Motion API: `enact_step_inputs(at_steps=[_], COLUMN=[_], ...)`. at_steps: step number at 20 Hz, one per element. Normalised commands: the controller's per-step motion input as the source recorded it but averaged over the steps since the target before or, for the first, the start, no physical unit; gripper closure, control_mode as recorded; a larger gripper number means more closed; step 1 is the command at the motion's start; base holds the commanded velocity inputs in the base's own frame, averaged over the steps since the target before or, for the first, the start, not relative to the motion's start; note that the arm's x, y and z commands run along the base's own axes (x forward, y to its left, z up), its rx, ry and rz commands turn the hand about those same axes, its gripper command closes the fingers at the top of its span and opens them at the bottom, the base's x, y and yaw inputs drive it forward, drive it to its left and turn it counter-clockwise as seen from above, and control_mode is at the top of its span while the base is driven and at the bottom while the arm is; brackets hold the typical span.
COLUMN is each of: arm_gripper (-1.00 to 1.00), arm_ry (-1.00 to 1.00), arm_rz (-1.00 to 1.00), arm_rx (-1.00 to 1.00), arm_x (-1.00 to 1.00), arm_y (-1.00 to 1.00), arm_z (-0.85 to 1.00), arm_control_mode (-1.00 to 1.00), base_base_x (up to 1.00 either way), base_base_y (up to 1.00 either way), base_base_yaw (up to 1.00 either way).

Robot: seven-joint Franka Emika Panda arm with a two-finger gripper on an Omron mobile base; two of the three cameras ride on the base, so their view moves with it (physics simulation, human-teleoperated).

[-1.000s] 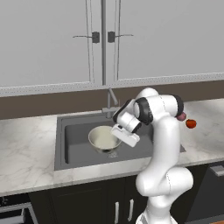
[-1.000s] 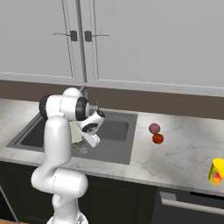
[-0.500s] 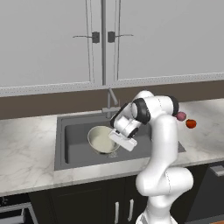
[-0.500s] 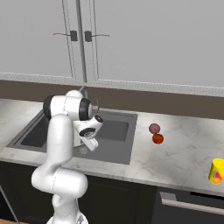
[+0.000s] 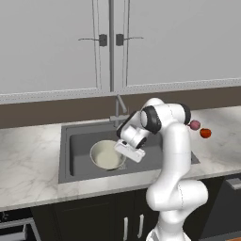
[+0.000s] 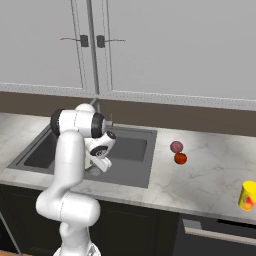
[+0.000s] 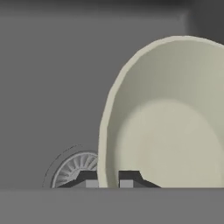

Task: Remove the tomato and onion from the sink. Then move the bowl and cup from the counter to the sink for washing.

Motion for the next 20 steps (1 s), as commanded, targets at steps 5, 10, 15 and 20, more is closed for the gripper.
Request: enact_step_inputs(at_steps=[5,10,15,20], arm_gripper=[1.0,1.0,1.0,1.0], arm_ry=[0.0,0.0,0.0,-0.01], arm_rz=[0.13,0.09,0.05,0.04], arm_rx=[0.0,0.0,0.02,0.01], arm_x=[0.01,0.06,0.08,0.08], arm_y=[0.17,0.24,0.28,0.24], arm_z=[-0.02,-0.07,-0.09,-0.07], arm_control_mode=[-1.0,-1.0,-1.0,-1.0], base_base_x=[0.0,0.0,0.0,0.0], base_base_y=[0.0,0.0,0.0,0.0], base_base_yaw=[0.0,0.0,0.0,0.0])
